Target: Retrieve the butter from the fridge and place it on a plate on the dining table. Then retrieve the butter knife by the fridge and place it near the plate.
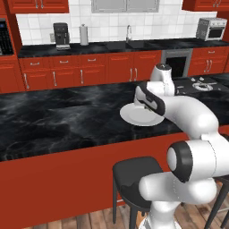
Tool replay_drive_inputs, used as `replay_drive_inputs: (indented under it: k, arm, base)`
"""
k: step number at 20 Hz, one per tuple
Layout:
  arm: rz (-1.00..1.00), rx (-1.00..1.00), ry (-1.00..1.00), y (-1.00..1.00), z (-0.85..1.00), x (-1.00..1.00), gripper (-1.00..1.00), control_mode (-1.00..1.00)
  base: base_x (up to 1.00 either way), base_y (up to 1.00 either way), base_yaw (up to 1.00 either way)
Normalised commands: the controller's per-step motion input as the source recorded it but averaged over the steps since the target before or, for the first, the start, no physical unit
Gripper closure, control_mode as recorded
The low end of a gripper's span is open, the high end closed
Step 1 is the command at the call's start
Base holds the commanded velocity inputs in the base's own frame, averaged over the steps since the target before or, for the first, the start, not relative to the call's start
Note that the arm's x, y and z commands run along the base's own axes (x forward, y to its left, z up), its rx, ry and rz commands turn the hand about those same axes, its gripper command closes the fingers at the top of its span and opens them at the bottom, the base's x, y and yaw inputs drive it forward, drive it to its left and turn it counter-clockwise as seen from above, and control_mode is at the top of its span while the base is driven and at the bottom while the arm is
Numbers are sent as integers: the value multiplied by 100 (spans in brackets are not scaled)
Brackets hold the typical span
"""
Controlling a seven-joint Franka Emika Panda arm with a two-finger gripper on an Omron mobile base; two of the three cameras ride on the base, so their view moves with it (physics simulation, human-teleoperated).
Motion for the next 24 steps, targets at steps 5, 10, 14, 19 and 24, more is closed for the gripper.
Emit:
replay_drive_inputs:
  k: [5, 10, 14, 19, 24]
  arm:
    - [0, 0, 0, 0, -12, 19, 100, -100]
    - [0, 0, 2, 0, -17, 2, 100, -100]
    - [0, 0, 1, 0, -30, 0, 100, -100]
    - [0, 0, 0, 0, -20, 0, 100, -100]
    - [0, 1, 0, 0, -13, 0, 100, -100]
  base:
    - [0, 0, 0]
    - [0, 0, 0]
    - [0, 0, 0]
    - [0, 0, 0]
    - [0, 0, 0]
